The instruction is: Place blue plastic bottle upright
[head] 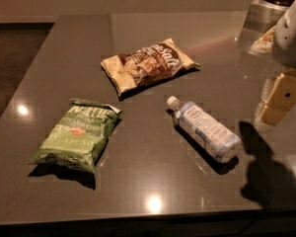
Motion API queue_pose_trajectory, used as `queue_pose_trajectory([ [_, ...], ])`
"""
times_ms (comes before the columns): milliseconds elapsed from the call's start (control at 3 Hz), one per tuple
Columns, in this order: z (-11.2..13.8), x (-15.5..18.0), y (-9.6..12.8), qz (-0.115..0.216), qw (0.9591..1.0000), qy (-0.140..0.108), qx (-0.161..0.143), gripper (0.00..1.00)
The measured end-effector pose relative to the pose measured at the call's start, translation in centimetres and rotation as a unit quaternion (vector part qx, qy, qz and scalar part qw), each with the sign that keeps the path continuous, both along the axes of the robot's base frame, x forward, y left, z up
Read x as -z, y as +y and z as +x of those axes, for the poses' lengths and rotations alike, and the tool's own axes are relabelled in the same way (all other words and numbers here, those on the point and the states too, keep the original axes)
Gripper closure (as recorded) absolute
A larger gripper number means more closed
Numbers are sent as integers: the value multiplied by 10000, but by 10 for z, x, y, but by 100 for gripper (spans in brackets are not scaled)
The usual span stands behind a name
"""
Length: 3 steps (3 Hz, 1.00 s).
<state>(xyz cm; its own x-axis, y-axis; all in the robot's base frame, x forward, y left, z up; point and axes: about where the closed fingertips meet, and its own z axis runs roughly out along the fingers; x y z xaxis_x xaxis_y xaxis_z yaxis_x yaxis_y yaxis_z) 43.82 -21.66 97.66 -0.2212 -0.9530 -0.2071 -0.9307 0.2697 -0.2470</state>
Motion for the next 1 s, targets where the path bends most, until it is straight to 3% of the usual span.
queue_pose_trajectory([
  [333, 0, 0, 0, 0, 10000, -1, 0, 0],
  [667, 3, 1, 4, 8, 9997, 68, 214, 0],
  [1000, 12, 9, 19, -96, 9971, 327, 681, 0],
])
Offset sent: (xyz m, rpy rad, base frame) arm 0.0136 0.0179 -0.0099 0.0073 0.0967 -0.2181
